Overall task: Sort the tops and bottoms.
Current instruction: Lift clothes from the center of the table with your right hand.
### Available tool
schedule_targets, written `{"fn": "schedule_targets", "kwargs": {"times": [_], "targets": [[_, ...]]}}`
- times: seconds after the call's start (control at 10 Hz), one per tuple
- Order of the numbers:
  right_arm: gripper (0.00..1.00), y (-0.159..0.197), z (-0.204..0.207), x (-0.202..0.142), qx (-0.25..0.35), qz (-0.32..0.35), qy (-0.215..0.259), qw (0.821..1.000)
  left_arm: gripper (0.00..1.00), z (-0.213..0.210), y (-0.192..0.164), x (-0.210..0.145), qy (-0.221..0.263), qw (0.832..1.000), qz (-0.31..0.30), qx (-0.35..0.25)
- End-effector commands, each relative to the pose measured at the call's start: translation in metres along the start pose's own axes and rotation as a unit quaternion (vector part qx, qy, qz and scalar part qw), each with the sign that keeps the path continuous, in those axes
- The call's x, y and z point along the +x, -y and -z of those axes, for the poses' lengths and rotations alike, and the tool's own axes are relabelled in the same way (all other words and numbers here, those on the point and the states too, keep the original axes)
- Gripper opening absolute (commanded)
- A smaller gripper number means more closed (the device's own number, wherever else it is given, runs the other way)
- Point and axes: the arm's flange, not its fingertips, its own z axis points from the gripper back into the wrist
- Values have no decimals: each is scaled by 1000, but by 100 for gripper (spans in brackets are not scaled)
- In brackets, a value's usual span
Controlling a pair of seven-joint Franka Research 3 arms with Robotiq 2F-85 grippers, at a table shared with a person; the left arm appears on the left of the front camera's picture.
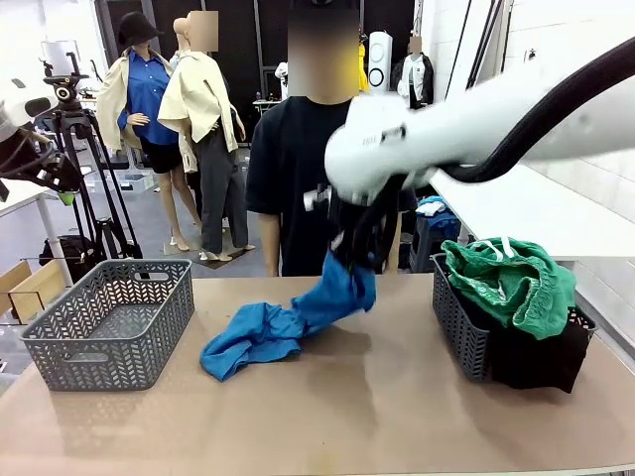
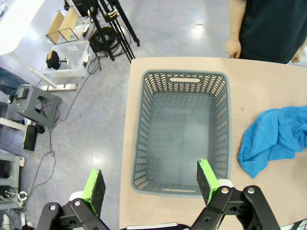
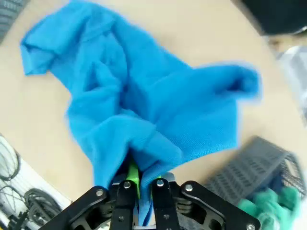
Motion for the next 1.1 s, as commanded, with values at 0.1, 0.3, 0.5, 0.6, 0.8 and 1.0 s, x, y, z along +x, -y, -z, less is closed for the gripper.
{"fn": "schedule_targets", "kwargs": {"times": [0.1, 0.3, 0.5, 0.6, 0.8, 1.0], "targets": [[0, 10, -150, 44, -107, 3, 70, 992, 100, 0, -2, 0, 0, 1000, 2, 7], [0, -9, -234, 66, -156, -8, 100, 983, 100, 0, -2, 0, 0, 1000, 2, 7], [0, -18, -281, 81, -184, 19, 96, 978, 100, 0, -2, 0, 0, 1000, 2, 7], [0, -17, -296, 84, -177, 31, 100, 979, 100, 0, -2, 0, 0, 1000, 2, 7], [0, -16, -317, 80, -184, 36, 108, 976, 100, 0, -2, 0, 0, 1000, 2, 7], [0, -12, -327, 75, -187, 35, 108, 976, 100, 0, -2, 0, 0, 1000, 2, 7]]}}
